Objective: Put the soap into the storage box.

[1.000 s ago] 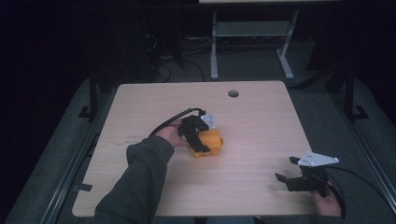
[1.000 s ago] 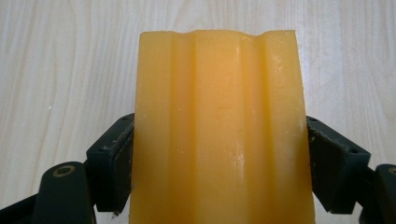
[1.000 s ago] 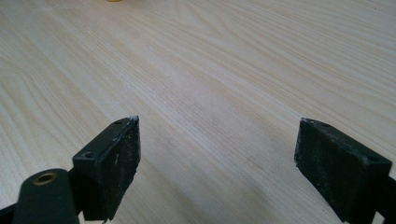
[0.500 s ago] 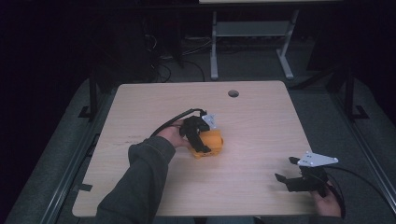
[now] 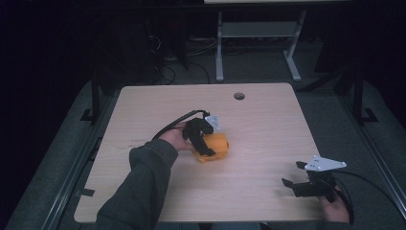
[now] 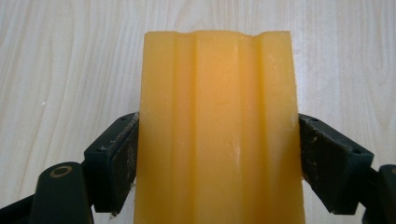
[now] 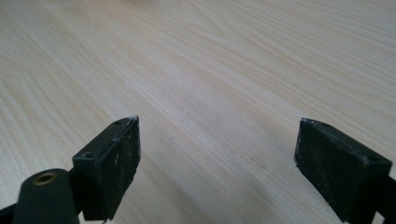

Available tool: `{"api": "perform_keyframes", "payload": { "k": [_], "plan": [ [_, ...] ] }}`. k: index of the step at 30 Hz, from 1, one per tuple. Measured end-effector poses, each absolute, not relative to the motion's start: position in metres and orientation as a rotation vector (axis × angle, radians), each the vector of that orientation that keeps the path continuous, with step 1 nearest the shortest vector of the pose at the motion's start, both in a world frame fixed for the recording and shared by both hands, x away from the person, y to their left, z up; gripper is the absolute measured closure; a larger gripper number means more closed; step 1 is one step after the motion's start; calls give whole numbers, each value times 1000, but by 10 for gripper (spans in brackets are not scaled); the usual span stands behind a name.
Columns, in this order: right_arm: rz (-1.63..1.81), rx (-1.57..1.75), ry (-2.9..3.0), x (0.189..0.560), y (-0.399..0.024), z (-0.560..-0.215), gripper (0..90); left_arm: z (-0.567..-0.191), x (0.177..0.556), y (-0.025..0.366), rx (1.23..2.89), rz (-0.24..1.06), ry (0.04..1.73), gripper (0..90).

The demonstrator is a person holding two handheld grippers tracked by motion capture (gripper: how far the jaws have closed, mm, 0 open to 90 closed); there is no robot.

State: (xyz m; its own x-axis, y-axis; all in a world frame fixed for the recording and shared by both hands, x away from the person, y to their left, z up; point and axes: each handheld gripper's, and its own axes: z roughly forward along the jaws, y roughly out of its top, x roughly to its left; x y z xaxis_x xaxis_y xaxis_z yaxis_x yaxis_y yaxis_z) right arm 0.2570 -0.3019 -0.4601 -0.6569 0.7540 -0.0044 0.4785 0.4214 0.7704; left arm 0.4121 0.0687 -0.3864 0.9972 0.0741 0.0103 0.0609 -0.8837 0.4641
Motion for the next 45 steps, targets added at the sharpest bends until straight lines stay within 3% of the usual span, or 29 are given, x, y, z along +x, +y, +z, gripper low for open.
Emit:
{"api": "perform_keyframes", "payload": {
  "k": [45],
  "plan": [
    [1076, 1078, 2334, 258, -298, -461, 139, -357, 394, 101, 2590, 140, 147, 192]
  ]
}}
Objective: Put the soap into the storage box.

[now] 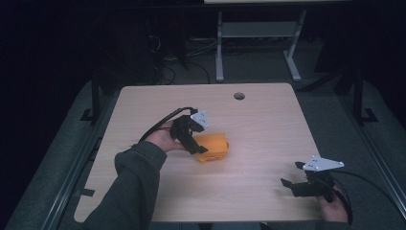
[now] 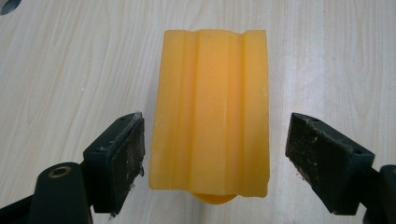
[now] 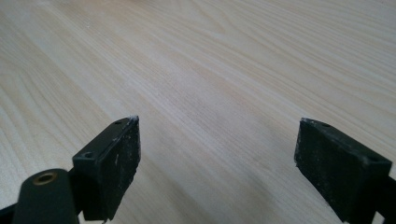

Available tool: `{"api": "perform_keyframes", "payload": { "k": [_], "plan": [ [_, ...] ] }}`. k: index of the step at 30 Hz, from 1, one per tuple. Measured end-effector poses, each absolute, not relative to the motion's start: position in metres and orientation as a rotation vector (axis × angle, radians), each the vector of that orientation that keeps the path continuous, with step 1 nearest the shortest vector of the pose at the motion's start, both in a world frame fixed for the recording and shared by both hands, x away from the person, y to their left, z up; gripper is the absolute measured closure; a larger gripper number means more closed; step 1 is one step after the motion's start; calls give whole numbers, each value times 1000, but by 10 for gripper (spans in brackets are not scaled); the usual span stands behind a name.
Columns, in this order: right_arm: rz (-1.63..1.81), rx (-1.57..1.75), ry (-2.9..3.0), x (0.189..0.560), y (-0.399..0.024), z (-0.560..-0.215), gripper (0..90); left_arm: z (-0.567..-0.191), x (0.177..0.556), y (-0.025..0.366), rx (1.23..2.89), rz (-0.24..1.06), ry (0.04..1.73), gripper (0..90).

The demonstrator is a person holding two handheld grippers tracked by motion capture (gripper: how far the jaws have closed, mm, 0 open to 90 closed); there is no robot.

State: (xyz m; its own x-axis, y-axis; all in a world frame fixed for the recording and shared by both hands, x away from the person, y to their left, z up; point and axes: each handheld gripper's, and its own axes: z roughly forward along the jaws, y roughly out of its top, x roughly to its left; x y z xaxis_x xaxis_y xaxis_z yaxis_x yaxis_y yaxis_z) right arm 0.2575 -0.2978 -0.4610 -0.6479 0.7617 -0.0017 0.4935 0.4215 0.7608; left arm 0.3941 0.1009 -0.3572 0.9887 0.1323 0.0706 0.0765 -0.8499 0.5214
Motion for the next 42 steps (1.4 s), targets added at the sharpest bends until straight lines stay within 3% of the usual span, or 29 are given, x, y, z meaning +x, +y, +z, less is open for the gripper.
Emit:
{"api": "perform_keyframes", "payload": {
  "k": [42],
  "plan": [
    [1062, 1099, 2315, 258, -298, -460, 139, -349, 366, 134, 2548, 191, 208, 185]
  ]
}}
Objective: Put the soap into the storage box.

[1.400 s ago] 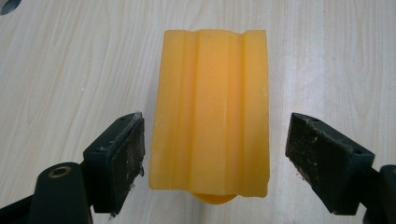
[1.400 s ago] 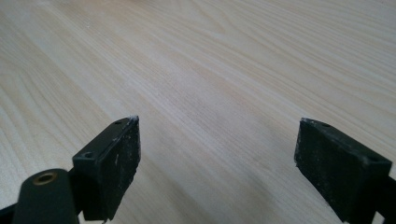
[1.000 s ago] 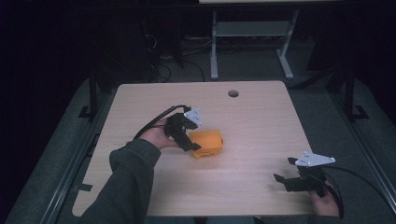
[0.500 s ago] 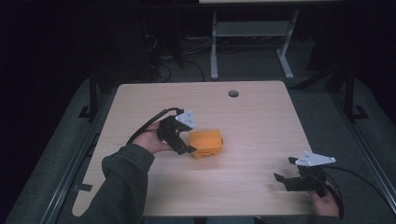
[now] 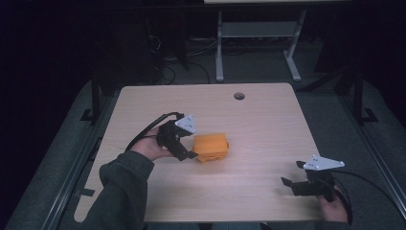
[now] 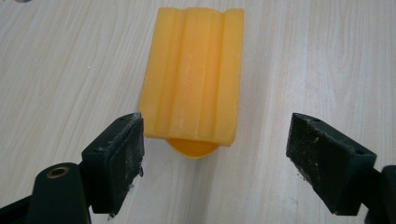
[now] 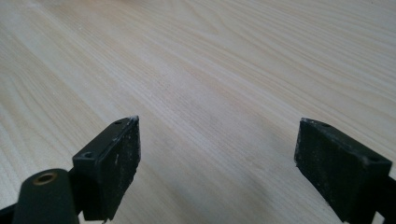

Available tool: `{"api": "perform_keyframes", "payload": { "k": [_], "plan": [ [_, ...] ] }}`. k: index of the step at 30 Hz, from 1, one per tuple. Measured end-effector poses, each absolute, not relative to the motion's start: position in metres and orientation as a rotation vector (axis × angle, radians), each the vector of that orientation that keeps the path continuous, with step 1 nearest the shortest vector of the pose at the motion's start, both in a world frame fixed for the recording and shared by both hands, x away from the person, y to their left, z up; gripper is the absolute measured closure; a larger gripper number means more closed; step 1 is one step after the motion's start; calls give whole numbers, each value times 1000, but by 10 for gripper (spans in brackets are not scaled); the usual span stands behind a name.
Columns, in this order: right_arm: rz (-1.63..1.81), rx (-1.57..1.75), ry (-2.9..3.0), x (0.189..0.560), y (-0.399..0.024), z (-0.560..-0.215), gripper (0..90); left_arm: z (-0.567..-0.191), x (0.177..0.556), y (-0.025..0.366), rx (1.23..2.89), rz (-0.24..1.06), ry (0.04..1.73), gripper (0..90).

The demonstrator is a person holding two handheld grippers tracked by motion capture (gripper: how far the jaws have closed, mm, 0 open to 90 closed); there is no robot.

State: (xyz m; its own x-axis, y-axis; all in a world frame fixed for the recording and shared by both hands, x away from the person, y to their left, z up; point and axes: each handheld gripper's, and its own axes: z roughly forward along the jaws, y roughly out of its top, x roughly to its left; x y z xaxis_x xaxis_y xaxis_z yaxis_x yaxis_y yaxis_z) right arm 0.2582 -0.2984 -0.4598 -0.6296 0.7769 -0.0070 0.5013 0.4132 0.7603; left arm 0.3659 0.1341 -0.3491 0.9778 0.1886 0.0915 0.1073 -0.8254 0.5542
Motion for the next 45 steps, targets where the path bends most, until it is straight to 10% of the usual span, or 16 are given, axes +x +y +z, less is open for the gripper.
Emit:
{"api": "perform_keyframes", "payload": {
  "k": [45],
  "plan": [
    [1022, 1128, 2300, 260, -295, -460, 139, -373, 329, 184, 2472, 229, 305, 182]
  ]
}}
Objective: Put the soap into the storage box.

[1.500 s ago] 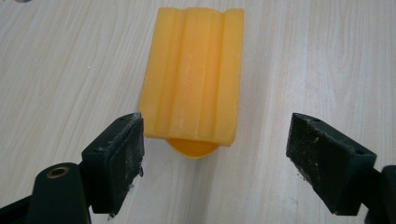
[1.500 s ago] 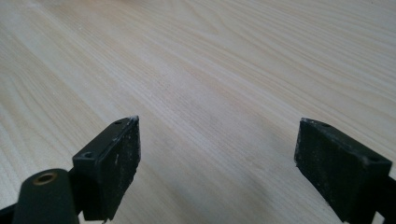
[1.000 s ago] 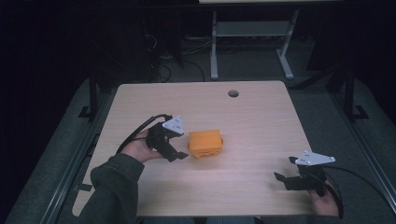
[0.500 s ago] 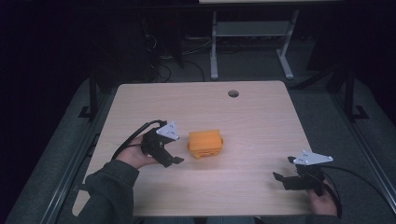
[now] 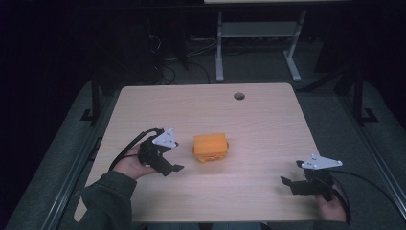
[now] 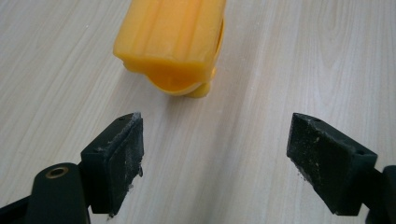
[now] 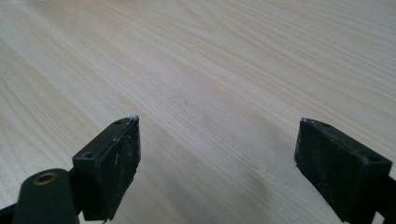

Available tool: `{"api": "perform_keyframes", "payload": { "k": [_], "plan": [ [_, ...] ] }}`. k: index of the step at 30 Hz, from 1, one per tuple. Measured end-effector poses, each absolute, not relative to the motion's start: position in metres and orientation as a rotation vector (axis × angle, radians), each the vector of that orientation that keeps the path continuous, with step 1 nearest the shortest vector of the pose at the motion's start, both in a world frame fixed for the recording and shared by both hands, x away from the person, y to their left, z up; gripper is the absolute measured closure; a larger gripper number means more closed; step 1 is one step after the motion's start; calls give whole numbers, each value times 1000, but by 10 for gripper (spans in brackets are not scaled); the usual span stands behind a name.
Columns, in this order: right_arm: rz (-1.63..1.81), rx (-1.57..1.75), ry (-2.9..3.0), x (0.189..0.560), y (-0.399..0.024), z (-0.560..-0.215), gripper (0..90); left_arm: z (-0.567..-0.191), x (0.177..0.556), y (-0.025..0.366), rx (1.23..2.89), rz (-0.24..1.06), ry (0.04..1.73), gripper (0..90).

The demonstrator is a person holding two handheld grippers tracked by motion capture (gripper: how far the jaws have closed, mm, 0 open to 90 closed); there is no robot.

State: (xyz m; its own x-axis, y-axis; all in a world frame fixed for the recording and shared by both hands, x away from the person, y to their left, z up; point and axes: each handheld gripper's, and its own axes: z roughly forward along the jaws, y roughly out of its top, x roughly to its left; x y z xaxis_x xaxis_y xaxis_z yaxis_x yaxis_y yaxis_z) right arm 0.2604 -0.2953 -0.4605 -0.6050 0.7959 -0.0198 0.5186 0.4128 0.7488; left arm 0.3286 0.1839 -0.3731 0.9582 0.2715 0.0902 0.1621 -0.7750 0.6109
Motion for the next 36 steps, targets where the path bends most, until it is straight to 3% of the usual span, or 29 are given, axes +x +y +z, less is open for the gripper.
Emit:
{"api": "perform_keyframes", "payload": {
  "k": [36],
  "plan": [
    [999, 1164, 2286, 260, -301, -464, 139, -404, 304, 227, 2455, 250, 396, 184]
  ]
}}
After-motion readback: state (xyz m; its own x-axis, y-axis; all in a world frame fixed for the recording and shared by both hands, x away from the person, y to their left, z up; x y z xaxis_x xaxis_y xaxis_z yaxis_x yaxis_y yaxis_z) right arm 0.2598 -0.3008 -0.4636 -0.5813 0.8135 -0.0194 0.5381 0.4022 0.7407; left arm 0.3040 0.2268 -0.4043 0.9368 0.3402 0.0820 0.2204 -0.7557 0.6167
